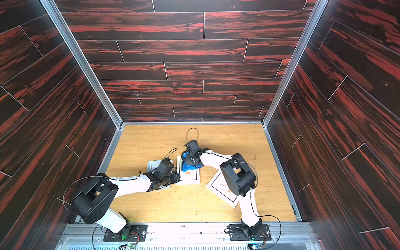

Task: Wipe the picture frame with a cloth
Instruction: Wipe the dirt from the picture frame.

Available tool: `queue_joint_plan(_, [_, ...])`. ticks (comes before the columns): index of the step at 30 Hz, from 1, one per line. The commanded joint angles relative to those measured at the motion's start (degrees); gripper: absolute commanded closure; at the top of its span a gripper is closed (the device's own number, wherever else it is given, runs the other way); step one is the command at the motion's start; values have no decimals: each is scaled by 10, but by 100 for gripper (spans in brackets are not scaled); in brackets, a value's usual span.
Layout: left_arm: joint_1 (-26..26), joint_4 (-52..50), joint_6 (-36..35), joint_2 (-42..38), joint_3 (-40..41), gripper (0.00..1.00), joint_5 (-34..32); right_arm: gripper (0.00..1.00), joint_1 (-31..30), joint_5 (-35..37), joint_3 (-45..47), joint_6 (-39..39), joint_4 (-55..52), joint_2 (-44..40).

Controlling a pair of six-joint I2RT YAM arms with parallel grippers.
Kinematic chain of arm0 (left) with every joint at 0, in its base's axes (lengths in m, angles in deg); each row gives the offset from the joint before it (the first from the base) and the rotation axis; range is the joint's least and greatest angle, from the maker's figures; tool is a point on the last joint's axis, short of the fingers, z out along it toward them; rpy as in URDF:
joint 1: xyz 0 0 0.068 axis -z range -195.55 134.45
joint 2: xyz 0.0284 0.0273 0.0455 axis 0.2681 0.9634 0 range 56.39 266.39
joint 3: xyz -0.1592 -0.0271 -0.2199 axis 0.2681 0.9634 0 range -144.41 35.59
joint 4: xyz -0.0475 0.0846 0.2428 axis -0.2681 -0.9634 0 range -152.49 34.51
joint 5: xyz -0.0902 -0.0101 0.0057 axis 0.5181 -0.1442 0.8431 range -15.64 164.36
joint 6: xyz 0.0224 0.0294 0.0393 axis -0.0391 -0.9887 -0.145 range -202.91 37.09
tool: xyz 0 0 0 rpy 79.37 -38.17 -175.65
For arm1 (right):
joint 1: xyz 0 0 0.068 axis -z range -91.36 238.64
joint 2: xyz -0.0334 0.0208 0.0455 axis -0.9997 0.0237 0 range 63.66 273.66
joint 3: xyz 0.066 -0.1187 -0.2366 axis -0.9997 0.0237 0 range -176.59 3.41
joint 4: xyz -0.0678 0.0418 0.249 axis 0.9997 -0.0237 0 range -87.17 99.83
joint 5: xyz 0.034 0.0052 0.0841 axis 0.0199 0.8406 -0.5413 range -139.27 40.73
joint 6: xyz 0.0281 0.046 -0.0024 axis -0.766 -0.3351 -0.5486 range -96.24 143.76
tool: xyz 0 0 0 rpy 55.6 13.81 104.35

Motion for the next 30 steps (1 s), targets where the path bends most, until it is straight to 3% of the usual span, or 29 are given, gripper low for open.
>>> queue_joint_plan(1, [-1,-31,-6,10,-15,90,7,100,19,15,38,14,-17,-36])
queue_joint_plan(9, [1,-32,-8,29,-49,90,16,100,-13,-25,75,1,5,-60])
queue_joint_plan(16, [1,-29,-7,46,-60,90,11,100,-38,-35,169,-7,8,-129])
queue_joint_plan(21, [1,-37,-11,36,-73,89,14,100,-46,7,197,-5,0,-175])
queue_joint_plan(30, [1,-65,-35,-2,-131,74,22,100,-40,57,225,18,17,-270])
